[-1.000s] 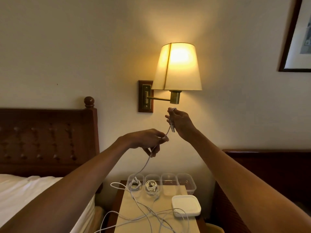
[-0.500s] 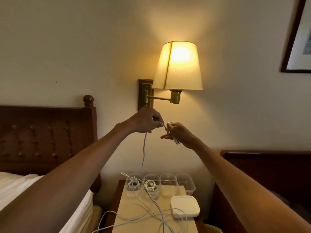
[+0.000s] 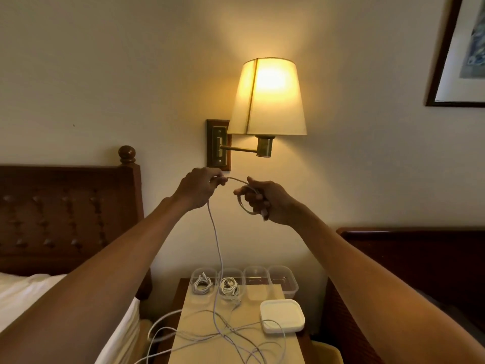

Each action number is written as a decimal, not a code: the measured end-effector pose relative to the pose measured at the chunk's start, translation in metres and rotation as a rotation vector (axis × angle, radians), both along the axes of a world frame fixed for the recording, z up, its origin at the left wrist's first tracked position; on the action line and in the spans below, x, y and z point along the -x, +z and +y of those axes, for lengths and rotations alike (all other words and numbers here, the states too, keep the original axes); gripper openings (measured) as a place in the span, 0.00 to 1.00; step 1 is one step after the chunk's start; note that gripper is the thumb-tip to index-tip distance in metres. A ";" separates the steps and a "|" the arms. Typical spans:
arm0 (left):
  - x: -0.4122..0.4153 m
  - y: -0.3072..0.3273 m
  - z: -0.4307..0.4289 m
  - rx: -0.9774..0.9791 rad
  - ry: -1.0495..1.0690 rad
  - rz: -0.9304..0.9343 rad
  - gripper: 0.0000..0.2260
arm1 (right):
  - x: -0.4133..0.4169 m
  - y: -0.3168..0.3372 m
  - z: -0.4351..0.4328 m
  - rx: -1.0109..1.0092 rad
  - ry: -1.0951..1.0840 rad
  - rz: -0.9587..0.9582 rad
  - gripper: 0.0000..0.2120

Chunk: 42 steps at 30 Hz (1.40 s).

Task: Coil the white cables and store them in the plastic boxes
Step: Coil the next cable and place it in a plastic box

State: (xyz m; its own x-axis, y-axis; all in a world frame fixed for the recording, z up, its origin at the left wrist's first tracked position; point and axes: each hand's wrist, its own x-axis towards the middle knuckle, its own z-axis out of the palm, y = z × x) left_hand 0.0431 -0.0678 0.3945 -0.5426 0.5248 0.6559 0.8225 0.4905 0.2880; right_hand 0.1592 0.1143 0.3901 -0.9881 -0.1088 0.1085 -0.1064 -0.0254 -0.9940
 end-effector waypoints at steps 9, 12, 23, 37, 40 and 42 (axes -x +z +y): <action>-0.024 -0.018 0.014 0.018 -0.119 -0.589 0.12 | 0.001 0.029 -0.011 0.409 0.006 0.180 0.20; -0.041 -0.016 0.018 0.075 -0.239 -0.791 0.11 | 0.006 0.030 -0.006 0.388 -0.131 0.257 0.22; -0.070 0.012 0.032 0.255 -0.217 -0.441 0.12 | 0.012 0.028 -0.004 -0.128 -0.586 0.364 0.15; -0.048 0.035 0.024 0.045 -0.092 0.025 0.06 | 0.008 0.007 0.007 -1.188 -0.674 0.241 0.11; -0.040 0.037 0.018 0.059 -0.057 0.075 0.05 | 0.005 0.009 0.008 -0.614 -0.432 0.046 0.19; -0.036 0.036 0.014 0.048 0.007 0.143 0.07 | -0.002 0.011 0.006 -0.468 -0.330 0.062 0.26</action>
